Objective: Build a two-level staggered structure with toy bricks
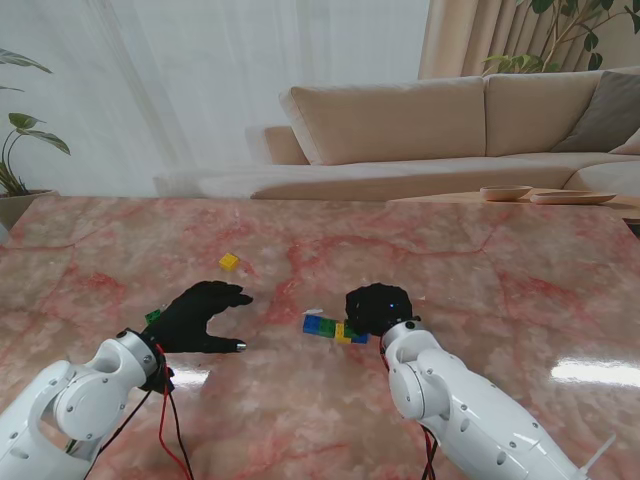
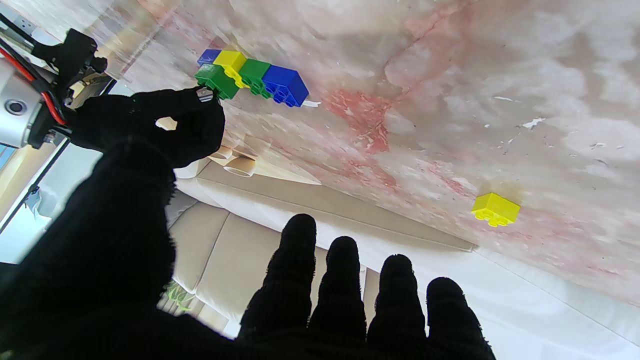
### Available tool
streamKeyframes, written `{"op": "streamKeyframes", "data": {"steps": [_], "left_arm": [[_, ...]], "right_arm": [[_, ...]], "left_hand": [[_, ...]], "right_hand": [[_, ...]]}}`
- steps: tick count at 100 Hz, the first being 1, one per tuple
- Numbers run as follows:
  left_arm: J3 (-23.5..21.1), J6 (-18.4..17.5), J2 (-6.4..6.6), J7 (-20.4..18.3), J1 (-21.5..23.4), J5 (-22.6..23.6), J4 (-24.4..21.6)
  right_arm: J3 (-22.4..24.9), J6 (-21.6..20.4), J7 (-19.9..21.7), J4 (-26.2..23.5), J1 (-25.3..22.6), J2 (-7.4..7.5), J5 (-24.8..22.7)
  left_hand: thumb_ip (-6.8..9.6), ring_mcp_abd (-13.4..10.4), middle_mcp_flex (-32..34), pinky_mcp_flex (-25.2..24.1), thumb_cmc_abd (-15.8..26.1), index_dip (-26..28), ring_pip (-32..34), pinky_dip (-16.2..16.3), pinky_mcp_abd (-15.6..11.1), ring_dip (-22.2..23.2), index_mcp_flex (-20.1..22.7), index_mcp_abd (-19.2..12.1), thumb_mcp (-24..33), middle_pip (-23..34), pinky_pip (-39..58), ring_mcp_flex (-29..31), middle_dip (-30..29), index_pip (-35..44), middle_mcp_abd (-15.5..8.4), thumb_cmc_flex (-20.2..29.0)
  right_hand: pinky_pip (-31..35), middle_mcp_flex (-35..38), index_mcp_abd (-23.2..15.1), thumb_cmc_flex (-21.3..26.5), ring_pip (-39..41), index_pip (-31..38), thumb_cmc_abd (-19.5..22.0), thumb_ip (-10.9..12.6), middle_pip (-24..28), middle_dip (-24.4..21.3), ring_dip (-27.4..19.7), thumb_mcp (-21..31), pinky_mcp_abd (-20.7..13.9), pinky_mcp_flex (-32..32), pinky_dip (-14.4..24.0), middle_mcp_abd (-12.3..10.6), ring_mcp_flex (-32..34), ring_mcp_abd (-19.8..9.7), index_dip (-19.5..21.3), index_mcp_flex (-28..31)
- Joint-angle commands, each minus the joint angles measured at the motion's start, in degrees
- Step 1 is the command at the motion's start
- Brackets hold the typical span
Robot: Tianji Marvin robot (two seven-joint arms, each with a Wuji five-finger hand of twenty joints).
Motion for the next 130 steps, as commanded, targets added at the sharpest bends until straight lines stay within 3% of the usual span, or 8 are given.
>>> {"op": "streamKeyframes", "data": {"steps": [1, 35, 39, 44, 56, 65, 96, 130], "left_arm": [[0.0, 0.0, -0.02, 0.0, 0.5, 0.1, -0.2], [-0.1, 0.1, -0.06, 0.2, 0.9, 0.1, -0.4], [-0.2, 0.0, -0.07, 0.3, 0.9, 0.2, -0.5], [-0.4, -0.1, -0.07, 0.3, 0.9, 0.3, -0.6], [-0.6, -0.3, -0.03, 0.2, 0.7, 0.4, -0.6], [-0.7, -0.4, 0.02, -0.1, 0.5, 0.5, -0.6], [-0.3, -0.6, 0.19, -0.9, -0.2, 0.6, -0.4], [-0.4, -0.9, 0.27, -1.2, -0.6, 0.8, -0.1]], "right_arm": [[0.3, 0.2, 0.0, -0.4, -1.6, -0.24, 0.5], [6.8, -1.3, -2.2, -9.0, -7.9, -0.39, -0.2], [8.0, -1.9, -1.1, -10.2, -8.8, -0.03, -1.2], [9.5, -2.8, 0.9, -11.5, -9.9, 0.55, -2.9], [12.8, -5.7, 6.0, -13.5, -11.9, 1.83, -6.5], [14.4, -8.0, 9.8, -13.6, -12.4, 2.57, -7.7], [11.5, -9.7, 13.0, -7.3, -8.7, 3.39, -7.5], [5.2, -8.4, 10.1, -0.3, -3.1, 2.95, -4.8]], "left_hand": [[1.05, -2.7, -1.2, 0.1, 1.6, -0.3, -1.7, -0.4, -2.0, -0.9, 1.7, 0.7, 0.5, -1.3, -2.6, -1.6, -0.6, -0.1, 0.2, 1.3], [0.97, -2.9, -1.2, 0.0, 1.5, -0.2, -1.5, -0.2, -2.2, -0.9, 1.7, 0.5, 0.9, -1.3, -2.5, -1.5, -0.6, 0.0, -0.2, 1.2], [0.96, -2.9, -1.1, 0.0, 1.5, -0.2, -1.5, -0.2, -2.2, -0.9, 1.7, 0.5, 0.9, -1.3, -2.5, -1.5, -0.6, 0.0, -0.1, 1.2], [0.97, -2.9, -1.1, 0.0, 1.5, -0.2, -1.5, -0.2, -2.2, -0.9, 1.7, 0.5, 1.0, -1.3, -2.5, -1.5, -0.6, 0.0, -0.2, 1.2], [0.96, -2.9, -1.2, 0.1, 1.5, -0.2, -1.6, -0.2, -2.1, -0.9, 1.7, 0.5, 1.0, -1.3, -2.5, -1.5, -0.6, 0.0, -0.1, 1.2], [0.97, -2.8, -1.1, 0.1, 1.4, -0.2, -1.6, -0.2, -2.1, -0.9, 1.7, 0.5, 1.0, -1.3, -2.5, -1.5, -0.6, 0.0, -0.2, 1.3], [0.95, -2.9, -1.2, 0.1, 1.6, -0.3, -1.6, -0.3, -2.2, -0.9, 1.6, 0.5, 1.0, -1.4, -2.6, -1.5, -0.6, -0.1, -0.2, 1.1], [0.97, -2.9, -1.2, 0.1, 1.6, -0.2, -1.7, -0.4, -2.1, -1.0, 1.7, 0.6, 0.9, -1.3, -2.7, -1.6, -0.6, 0.0, -0.1, 1.2]], "right_hand": [[0.1, 0.0, -2.1, 2.5, 0.4, -1.5, -1.9, -0.1, -0.1, 0.0, 0.1, -0.6, -1.5, -0.4, -0.2, -0.9, -1.1, -2.1, -1.4, -1.4], [-6.5, -10.5, 2.1, -2.7, -3.2, -7.5, 2.3, -0.1, 2.0, -3.1, -1.1, -3.5, -1.5, -7.3, -0.4, -0.4, -9.4, -1.8, 1.9, -8.0], [-8.2, -13.5, 4.2, -4.7, -4.1, -13.9, 3.2, 1.6, 2.9, -7.1, -1.5, -4.1, -1.4, -9.1, 0.0, 0.0, -11.7, -1.5, 5.6, -8.1], [-10.6, -18.5, 7.0, -7.6, -5.7, -21.6, 4.1, 6.9, 2.5, -8.6, -2.0, -4.6, -1.3, -12.1, 0.2, 0.4, -15.5, -1.1, 10.1, -9.7], [-14.8, -29.7, 11.4, -9.0, -8.3, -30.0, 5.8, 9.2, 0.7, -9.8, -2.8, -16.3, -1.5, -17.7, 1.6, 2.1, -23.9, -0.7, 11.1, -17.3], [-17.2, -36.4, 14.1, -11.3, -9.9, -33.9, 3.7, 10.3, -0.9, -10.7, -3.4, -19.4, -1.5, -20.8, 1.9, 3.3, -28.9, -0.3, 10.0, -22.0], [-21.4, -48.5, 19.6, -15.0, -10.5, -41.3, 3.3, 10.7, -0.5, -11.6, -4.3, -18.0, -1.8, -23.9, 3.0, 6.0, -36.4, -0.1, 8.2, -31.3], [-20.3, -46.4, 18.6, -13.6, -9.2, -36.3, 3.4, 10.2, 4.4, -8.9, -4.6, -18.8, -1.9, -22.4, 3.3, 5.0, -34.8, -0.5, 13.9, -30.2]]}}
